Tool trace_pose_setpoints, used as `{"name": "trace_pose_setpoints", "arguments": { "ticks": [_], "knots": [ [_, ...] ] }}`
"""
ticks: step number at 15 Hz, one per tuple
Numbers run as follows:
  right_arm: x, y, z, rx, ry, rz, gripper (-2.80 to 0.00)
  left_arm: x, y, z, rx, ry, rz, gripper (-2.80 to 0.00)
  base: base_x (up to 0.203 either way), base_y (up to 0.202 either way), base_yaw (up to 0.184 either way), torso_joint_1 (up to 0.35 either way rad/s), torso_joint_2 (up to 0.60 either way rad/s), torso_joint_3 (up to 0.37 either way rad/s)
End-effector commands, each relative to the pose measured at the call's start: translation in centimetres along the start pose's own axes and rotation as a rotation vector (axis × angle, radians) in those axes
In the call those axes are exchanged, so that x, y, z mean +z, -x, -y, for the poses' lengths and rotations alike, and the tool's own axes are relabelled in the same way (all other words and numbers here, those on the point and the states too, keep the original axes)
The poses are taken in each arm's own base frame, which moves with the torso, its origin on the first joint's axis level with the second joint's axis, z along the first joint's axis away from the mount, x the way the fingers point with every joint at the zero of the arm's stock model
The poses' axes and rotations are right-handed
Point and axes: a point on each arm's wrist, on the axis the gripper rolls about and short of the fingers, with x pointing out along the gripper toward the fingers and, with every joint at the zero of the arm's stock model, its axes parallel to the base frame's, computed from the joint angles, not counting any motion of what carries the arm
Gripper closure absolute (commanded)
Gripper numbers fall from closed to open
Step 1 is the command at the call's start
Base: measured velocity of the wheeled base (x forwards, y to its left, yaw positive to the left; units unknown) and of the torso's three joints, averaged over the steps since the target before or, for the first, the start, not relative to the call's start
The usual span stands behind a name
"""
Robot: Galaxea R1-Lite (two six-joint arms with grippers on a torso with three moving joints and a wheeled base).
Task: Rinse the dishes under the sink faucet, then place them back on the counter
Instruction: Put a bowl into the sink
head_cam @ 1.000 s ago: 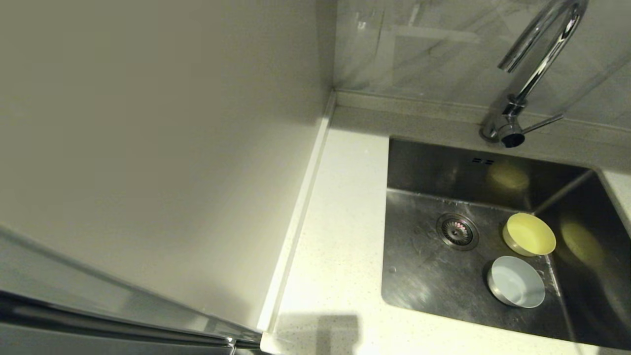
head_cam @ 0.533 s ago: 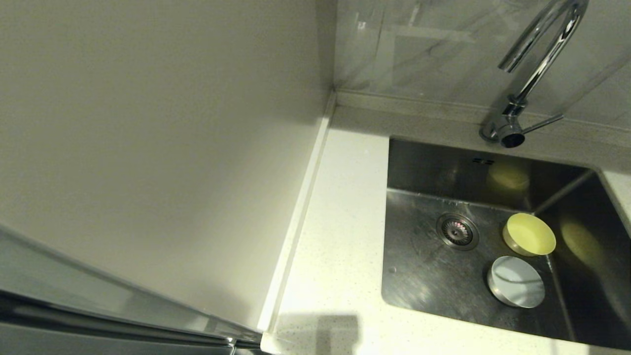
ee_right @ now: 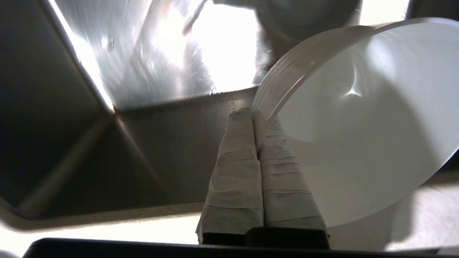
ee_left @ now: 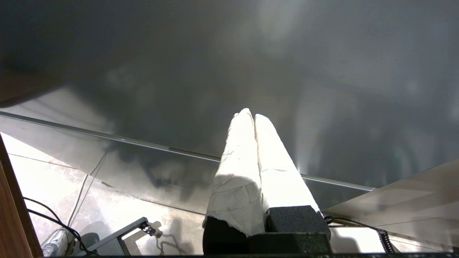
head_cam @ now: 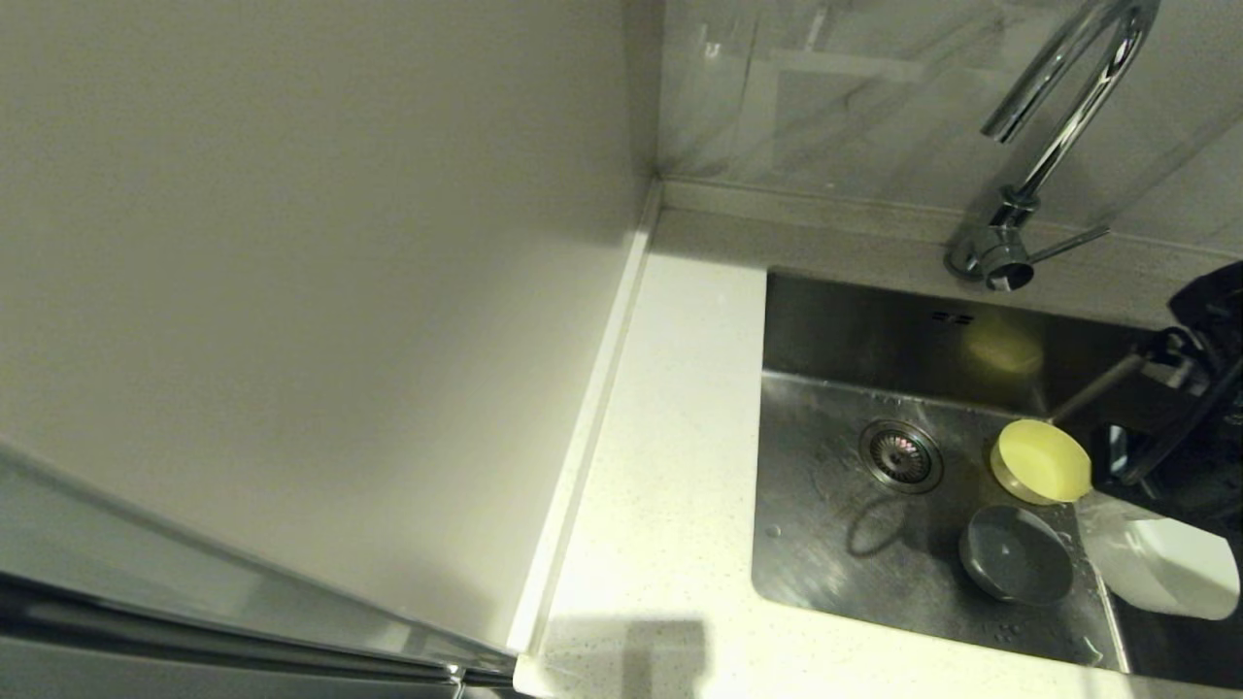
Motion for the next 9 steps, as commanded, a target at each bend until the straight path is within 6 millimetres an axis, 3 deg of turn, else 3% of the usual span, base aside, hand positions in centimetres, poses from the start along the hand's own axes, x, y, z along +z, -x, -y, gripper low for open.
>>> {"name": "trace_pose_setpoints", "arguments": {
  "ticks": [1,3,5,9],
  "knots": [
    [-1.4,-2.6,-4.3,-0.050,0.152,-0.034,0.00,0.0,0.0,0.0,-0.001,0.001,0.004,0.00,0.000,0.000,0.000,0.000,0.00,0.000],
    [-2.1,-6.0,-7.9,-0.115,0.247,0.029,0.00,0.0,0.0,0.0,0.000,0.001,0.004,0.00,0.000,0.000,0.000,0.000,0.00,0.000],
    [-2.5,-8.7,-10.0,-0.133,0.284,0.073,0.00,0.0,0.0,0.0,0.000,0.001,0.004,0.00,0.000,0.000,0.000,0.000,0.00,0.000],
    [-2.3,-11.6,-11.6,-0.109,0.281,0.123,0.00,0.0,0.0,0.0,0.000,0.001,0.004,0.00,0.000,0.000,0.000,0.000,0.00,0.000]
  ]
}}
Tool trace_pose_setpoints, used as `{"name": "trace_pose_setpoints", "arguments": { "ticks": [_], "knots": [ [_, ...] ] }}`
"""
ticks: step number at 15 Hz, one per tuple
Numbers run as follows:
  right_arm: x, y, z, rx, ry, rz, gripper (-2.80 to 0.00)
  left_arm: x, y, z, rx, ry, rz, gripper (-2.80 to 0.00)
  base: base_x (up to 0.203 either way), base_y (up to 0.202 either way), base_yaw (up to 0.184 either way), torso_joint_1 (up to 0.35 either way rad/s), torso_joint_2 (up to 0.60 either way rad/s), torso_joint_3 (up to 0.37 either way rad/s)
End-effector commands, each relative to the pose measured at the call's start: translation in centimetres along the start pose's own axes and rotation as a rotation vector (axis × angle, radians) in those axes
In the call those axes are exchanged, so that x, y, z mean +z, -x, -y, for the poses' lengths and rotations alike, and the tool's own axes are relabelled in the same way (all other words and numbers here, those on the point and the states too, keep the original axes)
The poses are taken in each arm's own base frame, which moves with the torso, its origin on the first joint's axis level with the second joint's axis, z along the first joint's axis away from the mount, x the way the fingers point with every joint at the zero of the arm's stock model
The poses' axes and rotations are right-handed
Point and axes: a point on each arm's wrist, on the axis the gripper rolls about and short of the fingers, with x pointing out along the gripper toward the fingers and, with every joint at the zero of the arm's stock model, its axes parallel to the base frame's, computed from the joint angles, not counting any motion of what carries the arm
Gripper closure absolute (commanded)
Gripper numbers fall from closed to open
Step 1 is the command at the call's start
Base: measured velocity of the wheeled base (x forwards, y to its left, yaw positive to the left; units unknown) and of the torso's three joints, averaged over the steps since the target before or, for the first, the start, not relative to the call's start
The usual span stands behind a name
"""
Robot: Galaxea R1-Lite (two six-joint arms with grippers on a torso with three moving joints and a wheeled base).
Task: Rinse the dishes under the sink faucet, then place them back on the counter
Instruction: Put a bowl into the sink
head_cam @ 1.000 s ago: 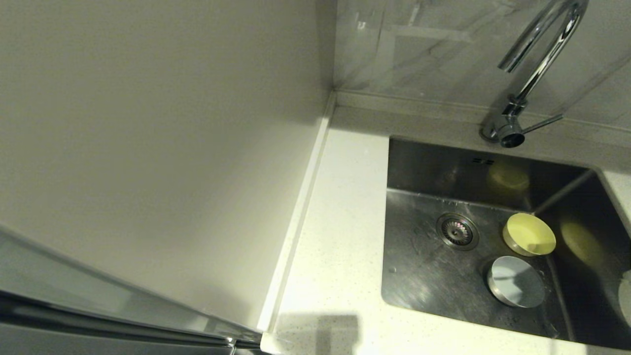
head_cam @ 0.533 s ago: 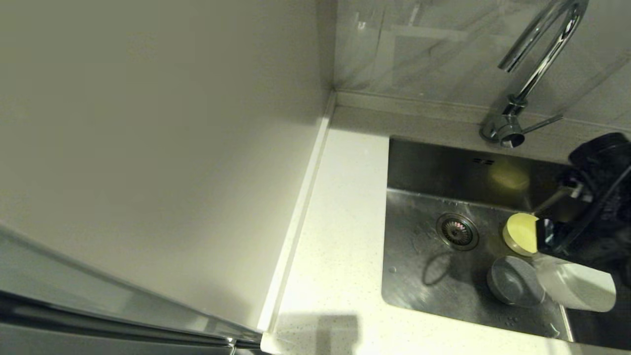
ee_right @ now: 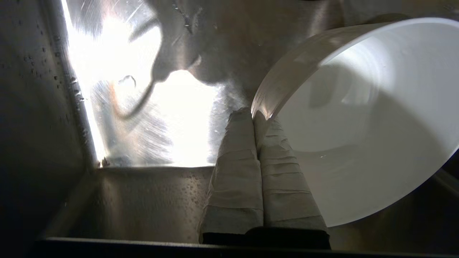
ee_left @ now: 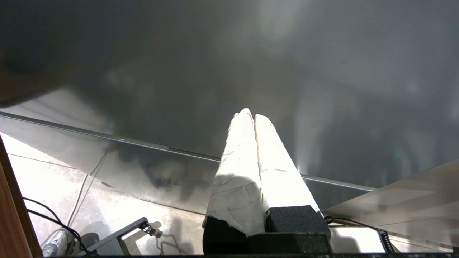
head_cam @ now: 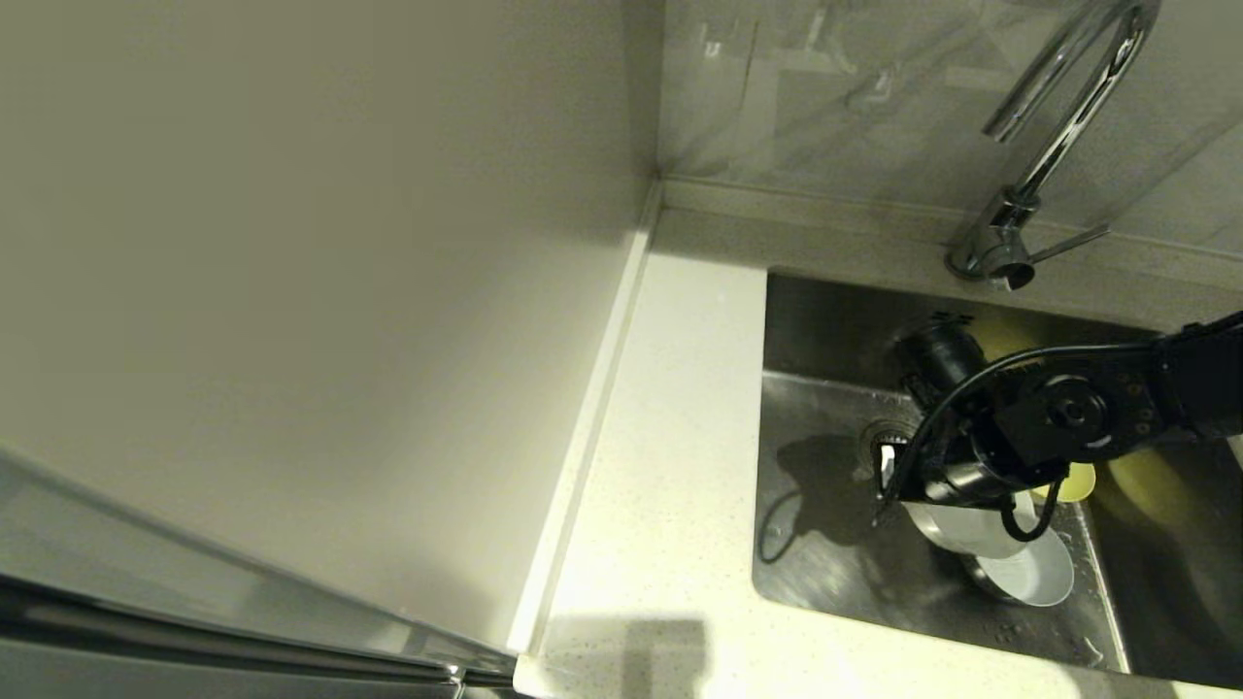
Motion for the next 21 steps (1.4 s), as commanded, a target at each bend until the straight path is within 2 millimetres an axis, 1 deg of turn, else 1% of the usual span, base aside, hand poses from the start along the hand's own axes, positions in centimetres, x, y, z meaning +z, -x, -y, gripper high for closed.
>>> {"name": "trace_pose_setpoints", "arguments": {
  "ticks": [1,6,9,12,15,18,21],
  "knots": [
    [-0.5,-1.9,-0.7,-0.013,0.016,-0.029,0.00,0.0,0.0,0.0,0.001,0.001,0.003,0.00,0.000,0.000,0.000,0.000,0.00,0.000],
    [-0.6,-3.1,-1.1,-0.003,0.030,-0.006,0.00,0.0,0.0,0.0,0.001,0.001,0.003,0.00,0.000,0.000,0.000,0.000,0.00,0.000],
    [-0.7,-4.8,-1.8,-0.007,0.046,-0.010,0.00,0.0,0.0,0.0,0.001,0.001,0.003,0.00,0.000,0.000,0.000,0.000,0.00,0.000],
    [-0.1,-6.5,-2.8,0.002,0.063,0.058,0.00,0.0,0.0,0.0,0.001,0.001,0.003,0.00,0.000,0.000,0.000,0.000,0.00,0.000],
    [0.9,-8.0,-3.7,-0.004,0.051,0.088,0.00,0.0,0.0,0.0,0.001,0.001,0.003,0.00,0.000,0.000,0.000,0.000,0.00,0.000],
    [1.1,-9.8,-3.7,-0.041,0.037,0.087,0.00,0.0,0.0,0.0,0.001,0.001,0.003,0.00,0.000,0.000,0.000,0.000,0.00,0.000],
    [1.7,-10.6,-3.5,-0.050,0.019,0.094,0.00,0.0,0.0,0.0,0.001,0.001,0.003,0.00,0.000,0.000,0.000,0.000,0.00,0.000]
  ]
}}
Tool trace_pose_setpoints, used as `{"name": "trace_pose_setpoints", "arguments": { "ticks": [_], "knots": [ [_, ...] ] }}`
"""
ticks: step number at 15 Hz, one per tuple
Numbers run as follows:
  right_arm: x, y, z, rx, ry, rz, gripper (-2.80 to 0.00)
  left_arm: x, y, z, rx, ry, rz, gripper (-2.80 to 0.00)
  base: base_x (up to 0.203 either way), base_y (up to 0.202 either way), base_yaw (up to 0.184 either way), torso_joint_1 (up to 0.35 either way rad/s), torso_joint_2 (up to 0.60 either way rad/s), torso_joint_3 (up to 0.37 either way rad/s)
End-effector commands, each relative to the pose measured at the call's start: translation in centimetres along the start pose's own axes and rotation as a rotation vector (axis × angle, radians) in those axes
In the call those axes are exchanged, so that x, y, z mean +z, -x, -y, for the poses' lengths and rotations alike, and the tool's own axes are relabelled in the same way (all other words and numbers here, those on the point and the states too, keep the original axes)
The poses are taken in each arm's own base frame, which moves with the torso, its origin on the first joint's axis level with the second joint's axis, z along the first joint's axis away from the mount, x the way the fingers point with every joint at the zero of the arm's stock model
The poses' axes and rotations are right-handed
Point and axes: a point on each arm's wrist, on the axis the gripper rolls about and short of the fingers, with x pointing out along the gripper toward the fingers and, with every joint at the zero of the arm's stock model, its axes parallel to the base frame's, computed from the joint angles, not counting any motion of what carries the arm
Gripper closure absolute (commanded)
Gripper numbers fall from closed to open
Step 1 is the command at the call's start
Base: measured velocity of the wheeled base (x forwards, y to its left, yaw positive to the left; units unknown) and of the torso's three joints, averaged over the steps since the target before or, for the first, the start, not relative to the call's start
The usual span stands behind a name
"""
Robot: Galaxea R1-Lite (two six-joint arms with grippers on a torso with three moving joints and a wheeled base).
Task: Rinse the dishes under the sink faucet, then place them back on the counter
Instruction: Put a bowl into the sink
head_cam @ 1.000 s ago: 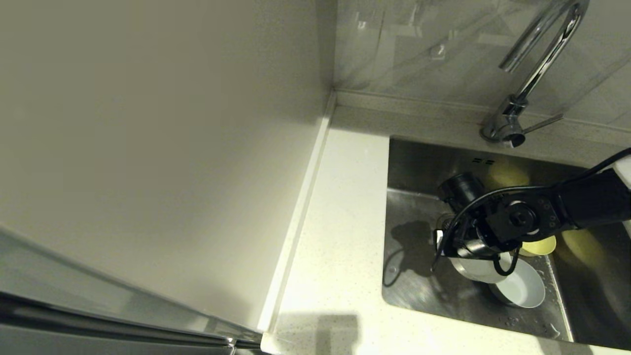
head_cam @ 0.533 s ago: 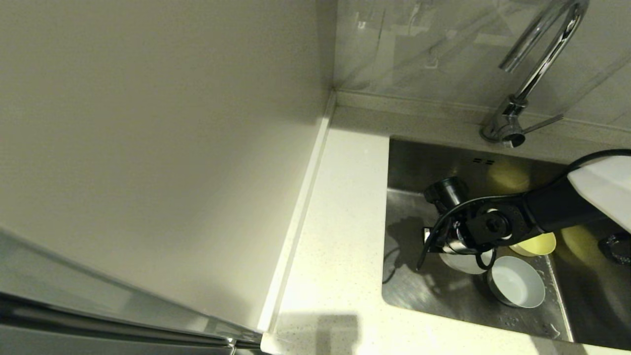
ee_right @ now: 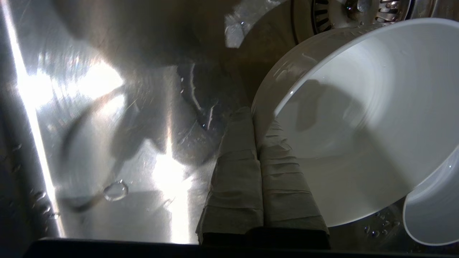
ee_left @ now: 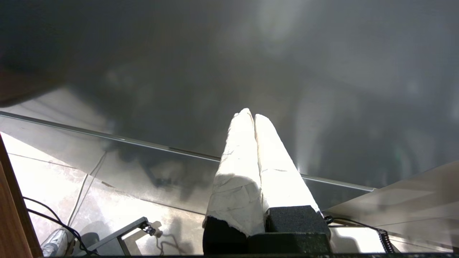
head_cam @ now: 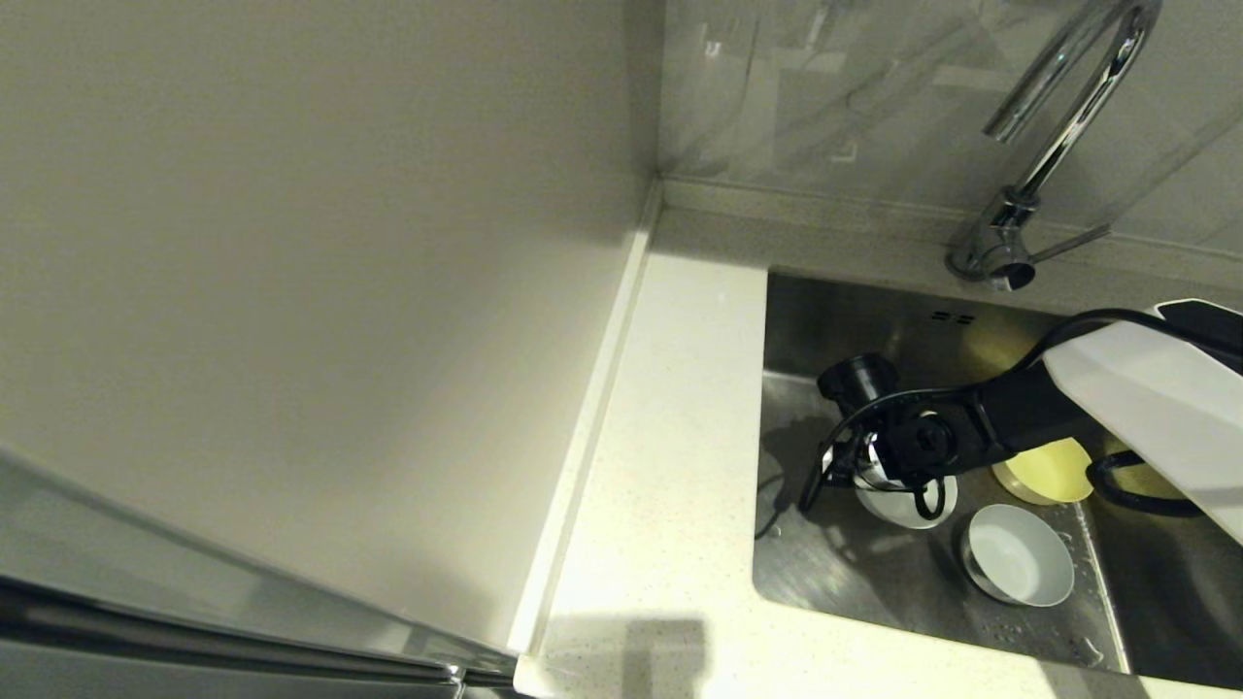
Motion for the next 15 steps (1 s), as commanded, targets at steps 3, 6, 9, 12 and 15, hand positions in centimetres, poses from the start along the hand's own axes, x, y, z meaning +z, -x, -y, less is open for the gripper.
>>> {"name": "trace_pose_setpoints", "arguments": {
  "ticks": [3,6,9,12,15],
  "knots": [
    [0.1,-1.1,0.2,-0.015,-0.011,-0.004,0.00,0.0,0.0,0.0,0.001,0.000,0.003,0.00,0.000,0.000,0.000,0.000,0.00,0.000],
    [-0.2,-1.6,0.1,-0.019,-0.008,-0.015,0.00,0.0,0.0,0.0,0.001,0.000,0.003,0.00,0.000,0.000,0.000,0.000,0.00,0.000],
    [-0.7,-2.2,0.0,-0.026,-0.001,-0.030,-2.80,0.0,0.0,0.0,0.001,0.000,0.003,0.00,0.000,0.000,0.000,0.000,0.00,0.000],
    [-0.8,-2.5,-0.2,-0.024,-0.003,-0.026,-2.80,0.0,0.0,0.0,0.000,0.000,0.003,0.00,0.000,0.000,0.000,0.000,0.00,0.000],
    [-0.1,-1.5,0.1,-0.016,-0.022,-0.002,-2.80,0.0,0.0,0.0,0.001,0.000,0.003,0.00,0.000,0.000,0.000,0.000,0.00,0.000]
  ]
}}
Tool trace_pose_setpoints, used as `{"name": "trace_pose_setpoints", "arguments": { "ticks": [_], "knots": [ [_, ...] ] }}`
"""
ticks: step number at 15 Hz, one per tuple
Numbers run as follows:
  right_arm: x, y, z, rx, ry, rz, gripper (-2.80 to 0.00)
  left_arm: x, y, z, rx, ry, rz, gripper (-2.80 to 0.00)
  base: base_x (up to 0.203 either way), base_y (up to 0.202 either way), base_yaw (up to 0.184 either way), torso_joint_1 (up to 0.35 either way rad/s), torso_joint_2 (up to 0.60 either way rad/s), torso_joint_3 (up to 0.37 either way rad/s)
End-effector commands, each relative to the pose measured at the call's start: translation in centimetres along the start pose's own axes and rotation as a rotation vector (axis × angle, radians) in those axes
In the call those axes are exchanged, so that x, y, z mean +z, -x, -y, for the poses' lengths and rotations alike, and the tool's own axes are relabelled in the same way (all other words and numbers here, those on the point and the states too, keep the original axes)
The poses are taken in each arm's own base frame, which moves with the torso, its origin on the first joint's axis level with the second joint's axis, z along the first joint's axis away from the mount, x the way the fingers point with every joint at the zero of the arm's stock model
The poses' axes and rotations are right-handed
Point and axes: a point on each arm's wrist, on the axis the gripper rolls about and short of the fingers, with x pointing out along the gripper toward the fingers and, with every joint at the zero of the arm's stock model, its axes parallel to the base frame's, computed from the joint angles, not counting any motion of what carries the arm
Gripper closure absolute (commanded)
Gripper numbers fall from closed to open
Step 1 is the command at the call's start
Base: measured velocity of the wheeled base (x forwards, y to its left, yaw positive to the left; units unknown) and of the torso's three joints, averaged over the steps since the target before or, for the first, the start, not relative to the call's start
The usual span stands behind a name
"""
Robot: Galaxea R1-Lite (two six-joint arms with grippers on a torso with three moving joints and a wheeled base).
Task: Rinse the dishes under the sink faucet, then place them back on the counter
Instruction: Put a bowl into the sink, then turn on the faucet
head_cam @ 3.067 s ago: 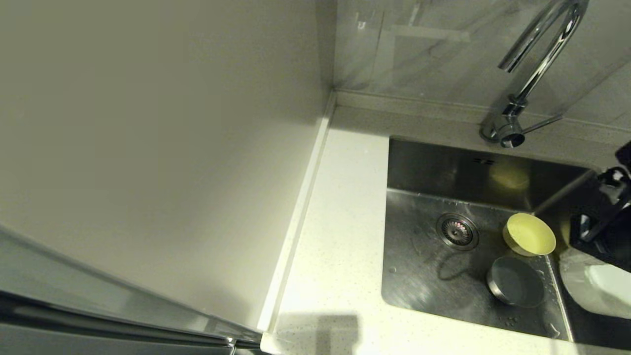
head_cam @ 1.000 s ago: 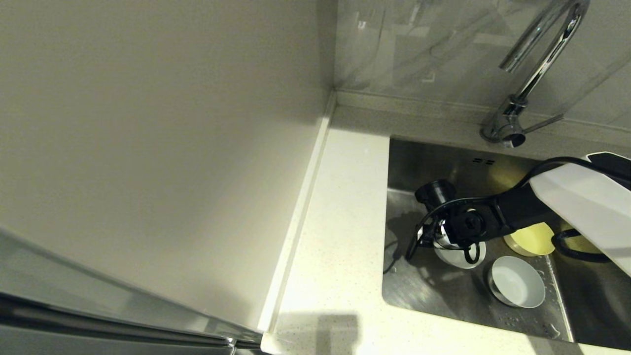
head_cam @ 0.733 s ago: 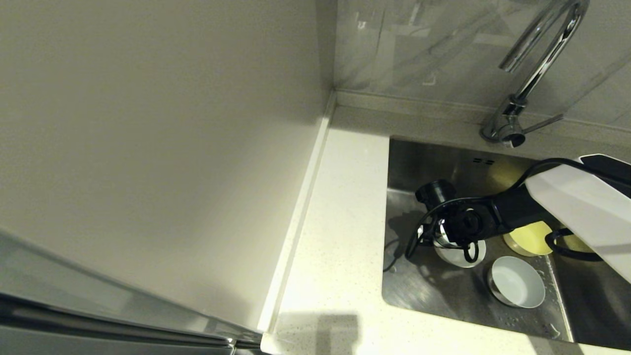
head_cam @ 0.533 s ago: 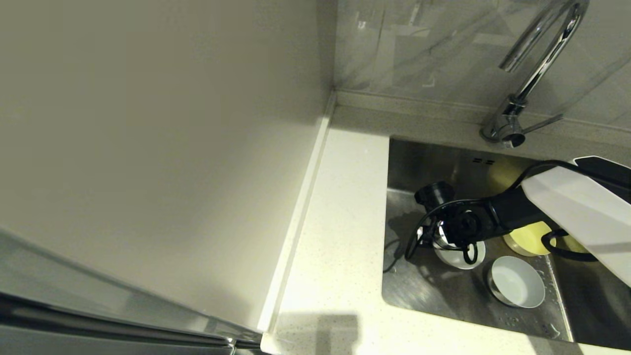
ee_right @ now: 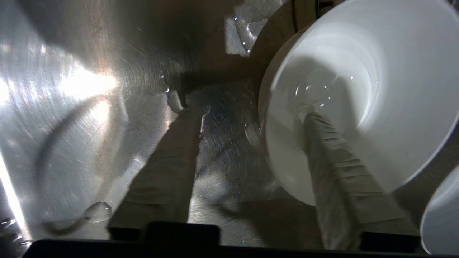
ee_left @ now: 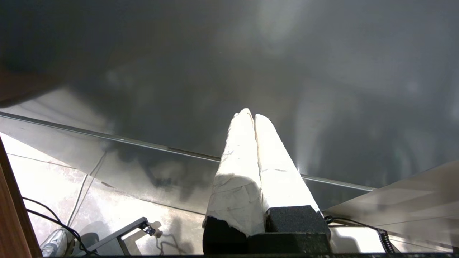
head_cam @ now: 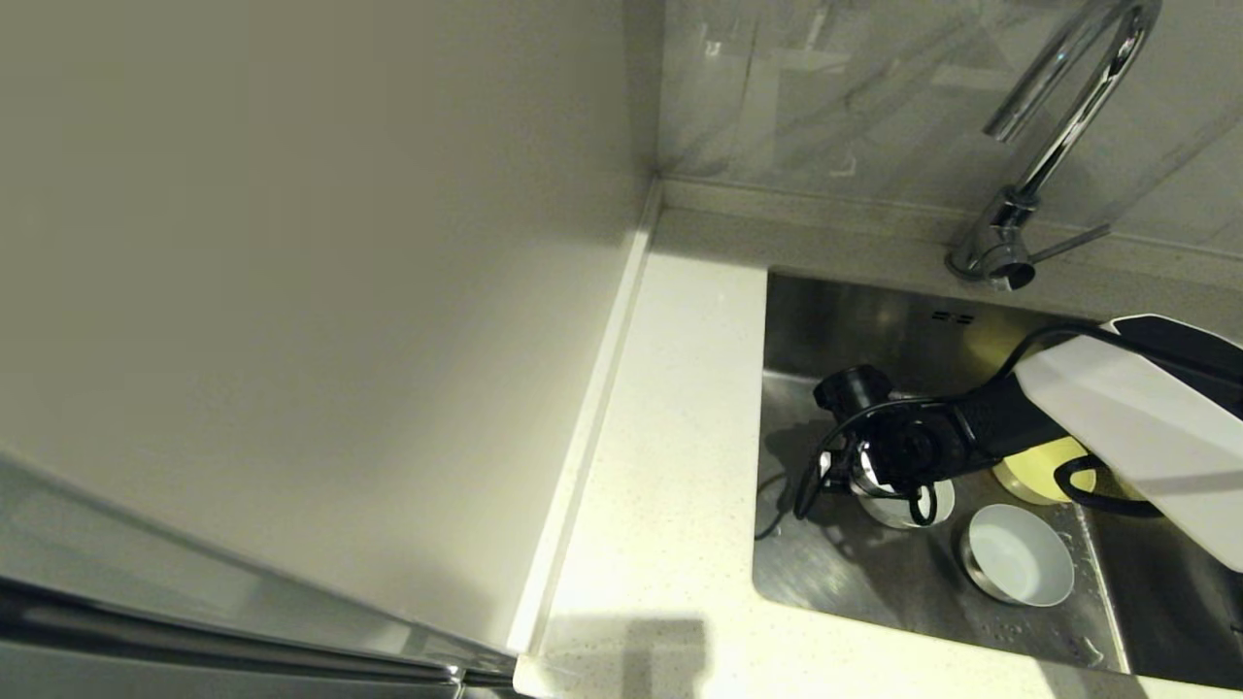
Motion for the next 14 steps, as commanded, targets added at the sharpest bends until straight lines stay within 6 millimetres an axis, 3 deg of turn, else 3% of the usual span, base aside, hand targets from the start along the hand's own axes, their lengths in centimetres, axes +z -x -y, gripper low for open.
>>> {"name": "trace_pose_setpoints", "arguments": {
  "ticks": [1,4,7,11,14],
  "knots": [
    [1.0,1.6,0.5,0.011,-0.032,0.033,-2.80,0.0,0.0,0.0,0.001,0.001,0.003,0.00,0.000,0.000,0.000,0.000,0.00,0.000],
    [2.8,5.7,2.2,0.044,-0.125,0.099,-2.80,0.0,0.0,0.0,0.001,0.001,0.003,0.00,0.000,0.000,0.000,0.000,0.00,0.000],
    [3.8,10.7,5.5,0.062,-0.230,0.167,-2.80,0.0,0.0,0.0,0.001,0.001,0.003,0.00,0.000,0.000,0.000,0.000,0.00,0.000],
    [2.5,15.6,11.4,0.028,-0.391,0.211,-2.80,0.0,0.0,0.0,0.000,0.001,0.003,0.00,0.000,0.000,0.000,0.000,0.00,0.000],
    [1.4,20.2,14.7,0.080,-0.490,0.271,-2.80,0.0,0.0,0.0,0.000,0.001,0.003,0.00,0.000,0.000,0.000,0.000,0.00,0.000]
  ]
}}
